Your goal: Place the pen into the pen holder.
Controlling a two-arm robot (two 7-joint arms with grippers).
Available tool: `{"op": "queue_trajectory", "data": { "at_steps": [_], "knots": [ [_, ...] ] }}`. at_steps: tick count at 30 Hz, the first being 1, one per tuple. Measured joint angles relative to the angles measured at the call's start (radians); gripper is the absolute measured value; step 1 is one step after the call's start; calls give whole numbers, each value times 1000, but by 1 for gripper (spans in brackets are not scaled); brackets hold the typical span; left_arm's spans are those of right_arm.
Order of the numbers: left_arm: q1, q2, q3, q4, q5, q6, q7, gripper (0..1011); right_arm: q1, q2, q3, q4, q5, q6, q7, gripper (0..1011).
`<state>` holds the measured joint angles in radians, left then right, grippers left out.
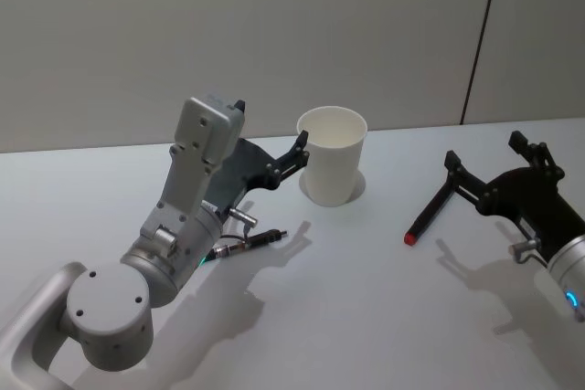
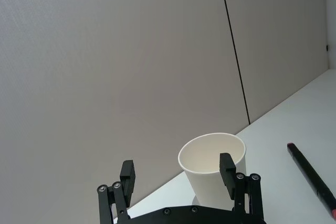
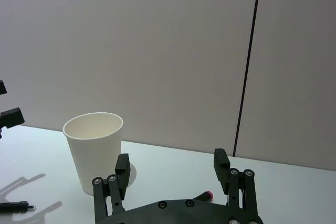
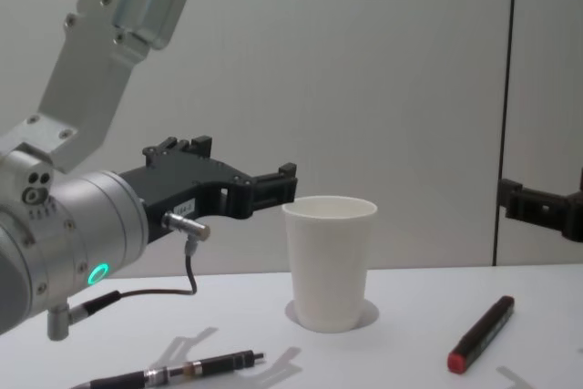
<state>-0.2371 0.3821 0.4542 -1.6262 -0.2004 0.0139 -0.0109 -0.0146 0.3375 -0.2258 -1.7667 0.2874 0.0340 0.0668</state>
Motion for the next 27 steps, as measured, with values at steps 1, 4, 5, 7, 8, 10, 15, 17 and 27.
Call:
{"op": "queue_trajectory", "data": {
  "at_steps": [1, 4, 5, 7, 8, 10, 15, 17, 27],
  "knots": [
    [0, 0, 0, 0, 0, 0, 0, 1001, 0, 0, 0, 0, 0, 0, 0, 1001],
    [0, 0, 0, 0, 0, 0, 0, 1001, 0, 0, 0, 0, 0, 0, 0, 1002],
    [0, 0, 0, 0, 0, 0, 0, 1001, 0, 0, 0, 0, 0, 0, 0, 1001],
    [0, 0, 0, 0, 0, 0, 0, 1001, 0, 0, 0, 0, 0, 0, 0, 1001],
    [0, 0, 0, 0, 0, 0, 0, 1001, 0, 0, 0, 0, 0, 0, 0, 1002],
    [0, 0, 0, 0, 0, 0, 0, 1001, 0, 0, 0, 0, 0, 0, 0, 1002],
    [0, 0, 0, 0, 0, 0, 0, 1001, 0, 0, 0, 0, 0, 0, 0, 1002],
    [0, 0, 0, 0, 0, 0, 0, 1001, 0, 0, 0, 0, 0, 0, 0, 1002],
    [0, 0, 0, 0, 0, 0, 0, 1001, 0, 0, 0, 0, 0, 0, 0, 1002]
  ]
}}
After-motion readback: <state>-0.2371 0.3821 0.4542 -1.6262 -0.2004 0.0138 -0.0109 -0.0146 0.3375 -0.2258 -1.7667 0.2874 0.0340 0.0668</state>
